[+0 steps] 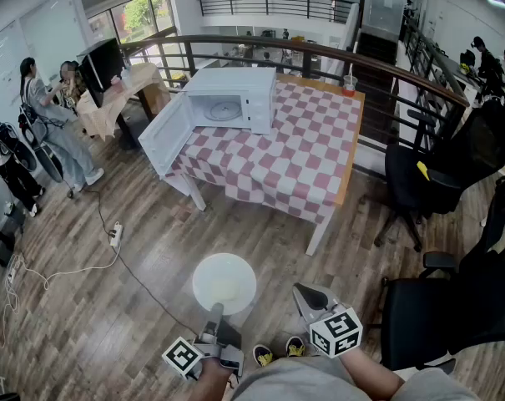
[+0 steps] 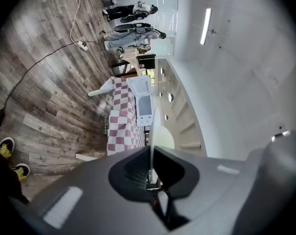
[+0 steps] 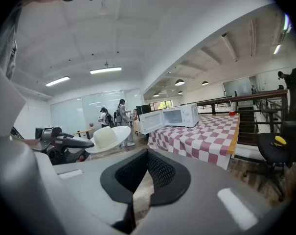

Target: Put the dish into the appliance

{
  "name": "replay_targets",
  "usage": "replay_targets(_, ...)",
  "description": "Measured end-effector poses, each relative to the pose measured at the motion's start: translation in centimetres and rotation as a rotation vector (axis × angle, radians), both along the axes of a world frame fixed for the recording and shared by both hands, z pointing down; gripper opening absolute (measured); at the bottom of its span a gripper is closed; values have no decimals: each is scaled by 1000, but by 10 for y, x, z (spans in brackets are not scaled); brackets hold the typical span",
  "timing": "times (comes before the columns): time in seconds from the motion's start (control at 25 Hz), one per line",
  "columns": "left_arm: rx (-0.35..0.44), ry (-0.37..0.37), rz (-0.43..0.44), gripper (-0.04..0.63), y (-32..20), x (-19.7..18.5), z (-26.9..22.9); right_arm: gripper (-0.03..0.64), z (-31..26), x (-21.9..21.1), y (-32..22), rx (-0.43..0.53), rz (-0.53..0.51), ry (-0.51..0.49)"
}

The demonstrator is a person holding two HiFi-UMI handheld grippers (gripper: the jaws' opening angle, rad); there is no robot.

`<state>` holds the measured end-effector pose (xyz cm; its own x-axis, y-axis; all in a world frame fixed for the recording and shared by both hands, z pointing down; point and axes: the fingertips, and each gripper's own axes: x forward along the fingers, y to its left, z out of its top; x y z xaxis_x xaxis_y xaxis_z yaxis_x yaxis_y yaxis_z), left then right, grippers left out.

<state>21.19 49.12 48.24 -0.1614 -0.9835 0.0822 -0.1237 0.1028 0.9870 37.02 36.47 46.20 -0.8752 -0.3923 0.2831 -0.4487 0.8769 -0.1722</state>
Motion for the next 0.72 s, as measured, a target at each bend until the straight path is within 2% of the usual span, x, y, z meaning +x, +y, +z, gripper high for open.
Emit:
replay_targets(0.44, 27, -4, 32, 15, 12, -19, -12, -2, -4, -23, 24, 15, 4, 2)
replay_targets(0.56, 28, -3, 43, 15, 18, -24, -13, -2, -8, -30, 30, 22, 11, -16)
replay_targets(0.72, 32, -3, 39, 15, 26, -33, -12, -3, -11, -33, 32, -16, 33, -55)
